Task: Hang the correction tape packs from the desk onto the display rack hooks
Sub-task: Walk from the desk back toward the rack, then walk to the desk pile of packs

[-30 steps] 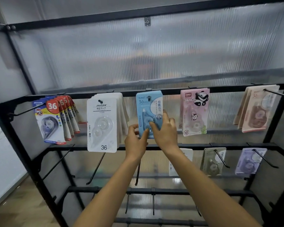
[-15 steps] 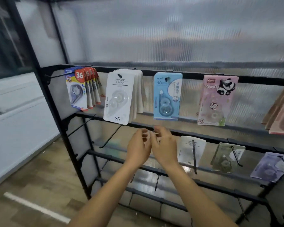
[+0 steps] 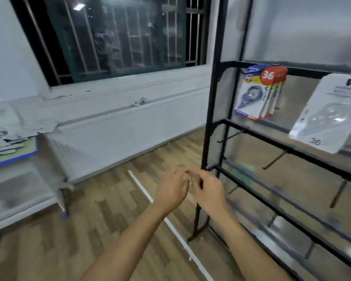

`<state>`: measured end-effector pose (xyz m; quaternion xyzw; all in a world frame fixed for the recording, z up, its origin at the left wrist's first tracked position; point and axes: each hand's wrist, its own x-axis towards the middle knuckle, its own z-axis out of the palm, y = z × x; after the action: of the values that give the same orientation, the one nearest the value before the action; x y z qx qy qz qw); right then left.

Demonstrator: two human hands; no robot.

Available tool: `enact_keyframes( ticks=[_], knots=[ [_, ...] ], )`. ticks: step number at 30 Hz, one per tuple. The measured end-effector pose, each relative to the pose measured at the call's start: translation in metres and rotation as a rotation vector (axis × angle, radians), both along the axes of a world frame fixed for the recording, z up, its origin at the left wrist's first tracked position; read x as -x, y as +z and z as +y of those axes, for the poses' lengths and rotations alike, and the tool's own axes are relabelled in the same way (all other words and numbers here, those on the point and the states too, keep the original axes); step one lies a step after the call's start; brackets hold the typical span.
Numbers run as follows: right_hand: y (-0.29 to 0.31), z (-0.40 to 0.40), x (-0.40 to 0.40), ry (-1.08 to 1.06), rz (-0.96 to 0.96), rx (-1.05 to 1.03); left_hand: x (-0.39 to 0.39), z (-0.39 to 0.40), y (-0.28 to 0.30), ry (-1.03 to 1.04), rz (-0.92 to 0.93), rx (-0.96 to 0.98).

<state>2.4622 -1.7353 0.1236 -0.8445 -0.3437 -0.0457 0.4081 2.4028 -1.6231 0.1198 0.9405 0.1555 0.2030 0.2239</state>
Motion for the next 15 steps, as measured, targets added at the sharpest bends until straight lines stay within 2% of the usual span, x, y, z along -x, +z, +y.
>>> enact_keyframes(
  ticks=[7,15],
  knots=[
    [-0.029,0.178,0.100,0.247,0.180,0.061,0.133,0.162,-0.022,0.317,0.083,-0.063],
    [-0.054,0.315,0.178,0.446,0.230,0.142,0.235,0.278,-0.053,0.562,0.173,-0.059]
  ],
)
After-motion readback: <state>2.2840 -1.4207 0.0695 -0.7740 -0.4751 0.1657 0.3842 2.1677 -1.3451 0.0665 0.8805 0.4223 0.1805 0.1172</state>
